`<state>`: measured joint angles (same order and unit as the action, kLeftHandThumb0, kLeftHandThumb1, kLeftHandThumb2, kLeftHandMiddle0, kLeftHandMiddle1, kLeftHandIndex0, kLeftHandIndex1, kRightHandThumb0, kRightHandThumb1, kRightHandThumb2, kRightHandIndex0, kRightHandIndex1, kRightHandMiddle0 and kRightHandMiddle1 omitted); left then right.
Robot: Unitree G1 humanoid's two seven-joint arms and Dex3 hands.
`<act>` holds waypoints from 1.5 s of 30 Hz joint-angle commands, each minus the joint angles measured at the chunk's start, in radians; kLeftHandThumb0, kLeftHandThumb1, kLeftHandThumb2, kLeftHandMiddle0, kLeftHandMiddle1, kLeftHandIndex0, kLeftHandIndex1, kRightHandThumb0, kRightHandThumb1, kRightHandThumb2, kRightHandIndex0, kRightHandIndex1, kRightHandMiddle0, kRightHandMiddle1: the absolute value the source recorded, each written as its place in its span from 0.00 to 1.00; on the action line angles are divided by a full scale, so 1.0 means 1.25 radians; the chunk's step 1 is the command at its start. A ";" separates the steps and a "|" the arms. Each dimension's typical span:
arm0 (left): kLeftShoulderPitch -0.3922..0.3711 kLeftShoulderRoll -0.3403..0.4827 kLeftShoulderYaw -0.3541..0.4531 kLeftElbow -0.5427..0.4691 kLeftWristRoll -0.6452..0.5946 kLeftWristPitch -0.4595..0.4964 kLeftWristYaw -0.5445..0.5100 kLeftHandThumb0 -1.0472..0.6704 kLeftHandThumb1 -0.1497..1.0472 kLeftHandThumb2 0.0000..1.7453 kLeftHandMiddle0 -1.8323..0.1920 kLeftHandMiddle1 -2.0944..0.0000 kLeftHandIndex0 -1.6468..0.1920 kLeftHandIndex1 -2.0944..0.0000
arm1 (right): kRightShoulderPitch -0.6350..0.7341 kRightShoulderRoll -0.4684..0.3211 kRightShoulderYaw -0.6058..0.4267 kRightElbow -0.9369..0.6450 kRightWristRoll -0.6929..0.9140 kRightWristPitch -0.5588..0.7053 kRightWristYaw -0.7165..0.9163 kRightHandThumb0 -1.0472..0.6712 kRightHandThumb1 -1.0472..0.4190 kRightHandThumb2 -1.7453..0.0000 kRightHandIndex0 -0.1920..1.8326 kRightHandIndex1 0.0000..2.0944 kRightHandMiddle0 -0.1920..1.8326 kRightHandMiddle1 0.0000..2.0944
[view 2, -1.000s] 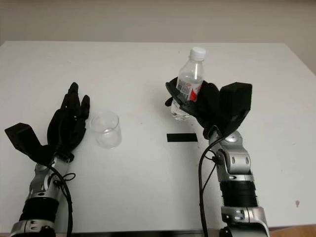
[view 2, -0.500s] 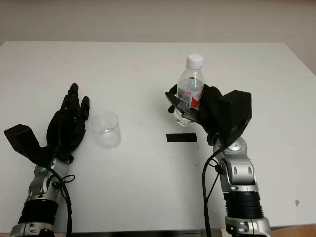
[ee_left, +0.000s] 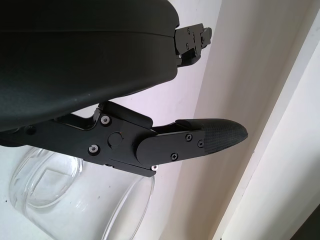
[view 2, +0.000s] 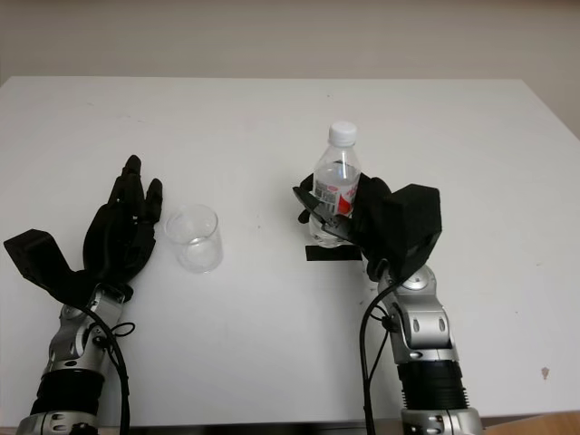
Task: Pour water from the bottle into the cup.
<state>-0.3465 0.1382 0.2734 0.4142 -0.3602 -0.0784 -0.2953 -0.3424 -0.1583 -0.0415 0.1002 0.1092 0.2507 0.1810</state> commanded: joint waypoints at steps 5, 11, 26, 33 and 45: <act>0.014 0.011 0.011 0.002 -0.007 0.002 -0.011 0.19 1.00 0.29 0.98 0.97 0.98 0.97 | 0.014 0.008 0.002 -0.011 -0.010 -0.006 -0.013 0.38 0.00 0.74 0.84 1.00 0.64 1.00; 0.014 0.016 0.014 0.000 -0.004 0.006 -0.013 0.19 1.00 0.28 0.98 0.97 0.98 0.97 | 0.018 0.008 -0.001 -0.010 -0.008 -0.006 -0.015 0.38 0.00 0.74 0.83 1.00 0.64 1.00; 0.017 0.029 0.013 -0.010 0.000 0.014 -0.020 0.18 1.00 0.28 0.98 0.97 0.98 0.97 | 0.014 -0.002 0.010 0.020 -0.032 -0.022 -0.001 0.38 0.00 0.75 0.75 1.00 0.55 1.00; 0.016 0.032 0.015 -0.012 -0.001 0.020 -0.024 0.18 1.00 0.28 0.98 0.97 0.97 0.97 | 0.024 -0.012 0.035 0.048 -0.102 -0.090 -0.026 0.32 0.00 0.84 0.30 0.96 0.26 0.99; 0.013 0.038 0.017 -0.009 -0.002 0.026 -0.023 0.18 1.00 0.28 0.97 0.97 0.97 0.97 | 0.037 -0.016 0.034 0.044 -0.111 -0.089 -0.012 0.26 0.00 0.88 0.08 0.85 0.09 0.89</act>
<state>-0.3396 0.1782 0.2896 0.4078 -0.3614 -0.0500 -0.3204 -0.3092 -0.1696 0.0026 0.1617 -0.0291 0.1475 0.1644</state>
